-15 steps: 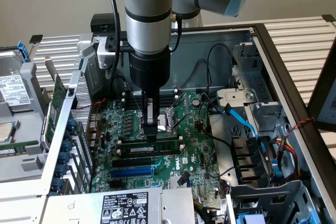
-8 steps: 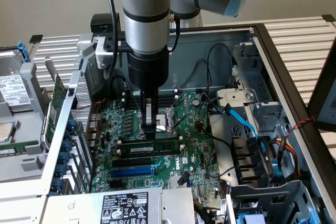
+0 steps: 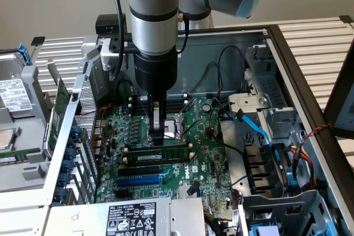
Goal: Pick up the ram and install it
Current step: 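Press down the ram until it locks into place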
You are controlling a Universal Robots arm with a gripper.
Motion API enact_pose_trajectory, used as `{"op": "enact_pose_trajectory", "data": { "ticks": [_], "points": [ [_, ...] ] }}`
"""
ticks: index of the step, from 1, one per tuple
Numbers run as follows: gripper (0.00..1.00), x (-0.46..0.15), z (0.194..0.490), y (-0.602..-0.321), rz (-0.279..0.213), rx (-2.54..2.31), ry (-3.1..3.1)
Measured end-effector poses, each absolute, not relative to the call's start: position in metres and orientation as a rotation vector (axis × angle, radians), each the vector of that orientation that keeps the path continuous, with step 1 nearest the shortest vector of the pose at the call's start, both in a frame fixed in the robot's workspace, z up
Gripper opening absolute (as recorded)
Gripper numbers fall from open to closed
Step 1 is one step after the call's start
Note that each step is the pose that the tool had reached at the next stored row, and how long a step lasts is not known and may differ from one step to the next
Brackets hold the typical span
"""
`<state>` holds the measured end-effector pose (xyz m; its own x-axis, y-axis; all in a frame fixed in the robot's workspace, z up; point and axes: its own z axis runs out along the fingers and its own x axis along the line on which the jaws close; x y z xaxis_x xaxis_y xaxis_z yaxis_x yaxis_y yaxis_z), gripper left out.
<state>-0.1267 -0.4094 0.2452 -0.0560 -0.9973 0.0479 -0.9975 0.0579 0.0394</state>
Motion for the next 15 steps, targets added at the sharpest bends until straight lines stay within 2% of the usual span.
{"op": "enact_pose_trajectory", "data": {
  "ticks": [15],
  "points": [
    [0.11,-0.1296,0.2371,-0.4094,0.022,2.115,-2.239]
  ]
}}
